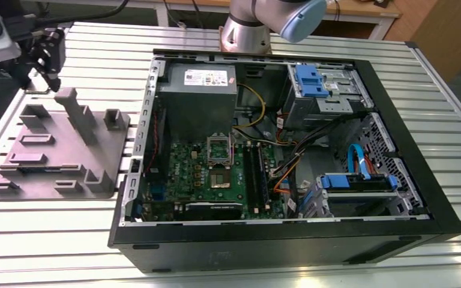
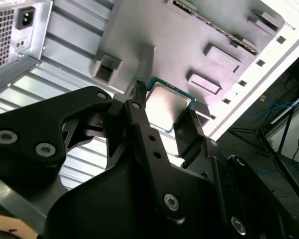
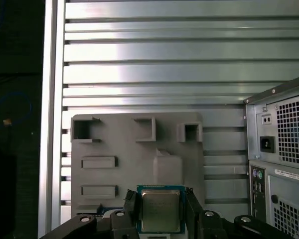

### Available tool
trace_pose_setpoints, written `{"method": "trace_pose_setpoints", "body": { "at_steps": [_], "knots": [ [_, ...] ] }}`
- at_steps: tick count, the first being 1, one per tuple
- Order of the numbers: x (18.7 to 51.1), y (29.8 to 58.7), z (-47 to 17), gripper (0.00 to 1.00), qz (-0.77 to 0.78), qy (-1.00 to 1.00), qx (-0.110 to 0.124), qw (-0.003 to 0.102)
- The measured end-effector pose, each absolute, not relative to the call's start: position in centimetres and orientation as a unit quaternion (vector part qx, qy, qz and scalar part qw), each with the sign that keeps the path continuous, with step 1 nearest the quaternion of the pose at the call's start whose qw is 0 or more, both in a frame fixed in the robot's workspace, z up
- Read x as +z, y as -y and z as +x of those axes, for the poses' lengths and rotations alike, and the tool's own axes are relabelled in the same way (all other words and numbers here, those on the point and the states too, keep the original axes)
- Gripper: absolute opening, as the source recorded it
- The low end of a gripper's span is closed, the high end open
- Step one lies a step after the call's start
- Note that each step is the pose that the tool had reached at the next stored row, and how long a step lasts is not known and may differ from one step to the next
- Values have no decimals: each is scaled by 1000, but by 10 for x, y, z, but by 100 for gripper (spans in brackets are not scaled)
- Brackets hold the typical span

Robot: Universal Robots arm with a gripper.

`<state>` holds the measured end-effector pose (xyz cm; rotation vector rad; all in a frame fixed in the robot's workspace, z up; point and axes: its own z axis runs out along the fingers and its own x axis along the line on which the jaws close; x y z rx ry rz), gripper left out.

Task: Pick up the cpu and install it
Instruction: 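Pick up the cpu and move it towards the insertion slot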

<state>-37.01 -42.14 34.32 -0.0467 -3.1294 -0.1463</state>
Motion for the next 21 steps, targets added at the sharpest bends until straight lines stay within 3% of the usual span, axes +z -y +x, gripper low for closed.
{"method": "trace_pose_setpoints", "body": {
  "at_steps": [21],
  "knots": [
    [345,422,-299,47,-15,999,-47,5]
  ]
}}
